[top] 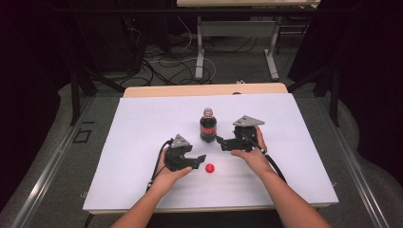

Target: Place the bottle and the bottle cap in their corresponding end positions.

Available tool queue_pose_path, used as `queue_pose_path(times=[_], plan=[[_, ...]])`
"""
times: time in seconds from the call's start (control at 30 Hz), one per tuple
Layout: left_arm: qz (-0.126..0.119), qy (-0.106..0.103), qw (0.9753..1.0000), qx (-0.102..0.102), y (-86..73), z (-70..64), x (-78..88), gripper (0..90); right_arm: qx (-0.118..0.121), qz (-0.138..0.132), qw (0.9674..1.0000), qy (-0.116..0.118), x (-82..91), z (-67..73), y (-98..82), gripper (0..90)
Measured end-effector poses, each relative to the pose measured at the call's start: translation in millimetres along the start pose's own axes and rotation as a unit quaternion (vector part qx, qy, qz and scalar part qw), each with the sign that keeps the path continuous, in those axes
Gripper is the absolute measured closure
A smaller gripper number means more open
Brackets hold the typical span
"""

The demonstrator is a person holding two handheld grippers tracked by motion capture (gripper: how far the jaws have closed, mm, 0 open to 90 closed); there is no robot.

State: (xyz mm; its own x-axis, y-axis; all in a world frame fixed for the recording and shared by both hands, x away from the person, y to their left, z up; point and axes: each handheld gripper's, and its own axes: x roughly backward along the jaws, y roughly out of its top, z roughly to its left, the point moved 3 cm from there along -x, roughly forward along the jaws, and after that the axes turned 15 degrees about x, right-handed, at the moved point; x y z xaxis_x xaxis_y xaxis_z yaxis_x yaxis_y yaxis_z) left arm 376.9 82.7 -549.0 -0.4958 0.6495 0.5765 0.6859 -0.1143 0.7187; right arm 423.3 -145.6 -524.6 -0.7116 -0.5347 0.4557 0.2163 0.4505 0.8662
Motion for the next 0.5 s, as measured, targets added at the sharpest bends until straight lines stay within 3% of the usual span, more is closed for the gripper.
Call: queue_pose_path(times=[0.07, 0.2, 0.5], plan=[[-0.017, 0.007, 0.9998, 0.0, 2.2, 7.2, 12.0, 28.5, 0.009, -0.001, 0.9999, -0.005, 8.4, 2.0, -1.6, 1.7], [-0.03, 0.014, 0.9994, 0.014, 4.5, 21.7, 34.1, 26.4, 0.003, -0.006, 1.0, -0.002, 26.5, 5.9, -6.9, 1.2], [-0.068, 0.034, 0.9963, 0.04, 0.2, 45.5, 68.9, 6.7, -0.007, 0.002, 0.9999, -0.012, 64.7, 4.2, -30.6, 0.0]])
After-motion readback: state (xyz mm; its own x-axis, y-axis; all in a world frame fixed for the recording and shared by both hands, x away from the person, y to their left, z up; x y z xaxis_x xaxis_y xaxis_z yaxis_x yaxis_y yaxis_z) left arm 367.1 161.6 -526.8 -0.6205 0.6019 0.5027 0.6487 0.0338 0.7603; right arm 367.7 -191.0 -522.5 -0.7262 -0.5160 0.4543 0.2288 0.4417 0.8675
